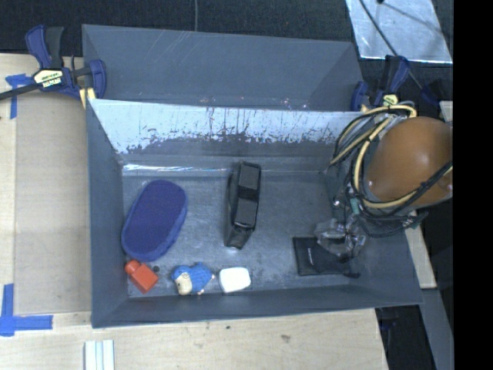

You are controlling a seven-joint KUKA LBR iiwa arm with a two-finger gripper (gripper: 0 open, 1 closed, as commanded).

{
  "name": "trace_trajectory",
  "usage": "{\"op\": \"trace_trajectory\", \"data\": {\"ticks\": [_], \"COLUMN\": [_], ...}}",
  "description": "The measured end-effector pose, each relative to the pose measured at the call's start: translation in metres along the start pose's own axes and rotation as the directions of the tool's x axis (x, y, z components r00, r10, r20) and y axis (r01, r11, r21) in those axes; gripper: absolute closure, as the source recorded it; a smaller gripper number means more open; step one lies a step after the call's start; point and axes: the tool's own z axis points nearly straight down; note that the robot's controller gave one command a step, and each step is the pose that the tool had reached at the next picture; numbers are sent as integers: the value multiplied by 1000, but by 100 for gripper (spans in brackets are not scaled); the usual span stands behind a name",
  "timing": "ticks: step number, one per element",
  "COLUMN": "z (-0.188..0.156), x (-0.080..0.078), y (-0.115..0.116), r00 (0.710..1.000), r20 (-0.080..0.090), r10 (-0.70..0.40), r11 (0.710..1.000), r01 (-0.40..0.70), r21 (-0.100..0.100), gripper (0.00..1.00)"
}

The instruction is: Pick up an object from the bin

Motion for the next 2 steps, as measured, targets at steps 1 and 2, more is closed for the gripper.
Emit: {"op": "trace_trajectory", "data": {"ticks": [1, 2], "z": [-1, 0], "x": [-5, -1], "y": [2, 1], "r00": [1000, 1000], "r20": [8, 1], "r10": [0, 2], "r11": [1000, 1000], "r01": [0, -2], "r21": [-3, -2], "gripper": [0, 100]}}
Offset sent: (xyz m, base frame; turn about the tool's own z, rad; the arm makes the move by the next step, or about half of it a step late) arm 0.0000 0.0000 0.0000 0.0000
